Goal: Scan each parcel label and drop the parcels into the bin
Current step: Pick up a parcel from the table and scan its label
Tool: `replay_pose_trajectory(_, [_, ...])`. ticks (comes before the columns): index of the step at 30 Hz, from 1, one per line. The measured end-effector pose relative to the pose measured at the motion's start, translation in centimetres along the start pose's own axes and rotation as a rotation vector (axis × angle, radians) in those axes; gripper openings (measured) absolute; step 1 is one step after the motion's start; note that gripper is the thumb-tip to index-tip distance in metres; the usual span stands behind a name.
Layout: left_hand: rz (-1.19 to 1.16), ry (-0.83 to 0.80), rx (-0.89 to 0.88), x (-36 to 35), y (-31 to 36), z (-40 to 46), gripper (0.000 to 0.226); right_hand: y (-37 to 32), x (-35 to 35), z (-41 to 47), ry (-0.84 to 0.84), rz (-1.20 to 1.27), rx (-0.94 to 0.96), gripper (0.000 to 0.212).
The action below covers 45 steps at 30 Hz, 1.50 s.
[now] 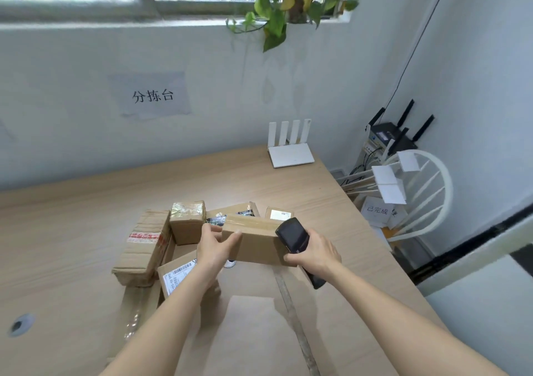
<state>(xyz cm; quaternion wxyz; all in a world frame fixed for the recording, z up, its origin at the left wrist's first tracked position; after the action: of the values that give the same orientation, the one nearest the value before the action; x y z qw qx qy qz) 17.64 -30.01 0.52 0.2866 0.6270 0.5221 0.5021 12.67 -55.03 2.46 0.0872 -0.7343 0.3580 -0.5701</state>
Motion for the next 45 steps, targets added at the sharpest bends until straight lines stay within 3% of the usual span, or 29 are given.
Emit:
replay_pose_trajectory(8, [0.011, 0.013, -0.134, 2.2, 4.8, -5.3, 0.068, -1.0, 5.6, -5.3, 0.08, 0.173, -0.009, 0.062])
replay_pose_trajectory(14, [-0.068, -0.06, -0.231, 2.8, 7.5, -9.1, 0.051, -0.7, 9.1, -8.8, 0.044, 0.272, 0.025, 0.054])
replay_pose_trajectory(17, [-0.087, -0.102, -0.241, 2.6, 8.2, -11.2, 0.051, -0.2, 10.4, -10.0, 0.063, 0.365, 0.052, 0.069])
replay_pose_trajectory(24, [-0.107, -0.136, -0.286, 1.4, 10.7, -15.2, 0.095, 1.3, 15.1, -12.8, 0.062, 0.394, 0.203, 0.07])
replay_pose_trajectory(28, [-0.149, -0.127, -0.259, -0.1, 11.3, -18.4, 0.078, 3.5, 17.3, -14.7, -0.025, 0.412, 0.205, 0.067])
replay_pose_trajectory(35, [-0.209, -0.061, -0.285, -3.1, 11.5, -24.3, 0.058, 7.3, 19.7, -17.7, -0.01, 0.402, 0.202, 0.069])
replay_pose_trajectory(41, [-0.148, 0.059, -0.304, -4.2, 11.7, -28.5, 0.072, 9.5, 20.6, -20.4, -0.005, 0.363, 0.218, 0.074])
replay_pose_trajectory(45, [-0.134, 0.077, -0.317, -4.2, 11.4, -30.1, 0.065, 10.0, 21.1, -22.4, -0.031, 0.322, 0.243, 0.072])
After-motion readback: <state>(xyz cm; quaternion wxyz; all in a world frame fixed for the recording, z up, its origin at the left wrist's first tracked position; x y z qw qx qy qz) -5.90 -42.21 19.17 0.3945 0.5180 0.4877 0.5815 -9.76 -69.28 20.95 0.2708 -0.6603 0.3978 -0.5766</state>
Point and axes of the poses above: each hand's wrist, its own z-axis towards the middle knuckle, its own x-axis out of the back of the hand, y = z × x, the point moved 4 cm from there along z, towards the middle knuckle, and after that the axes turned 1 degree about -z, right-handed, at the moved point
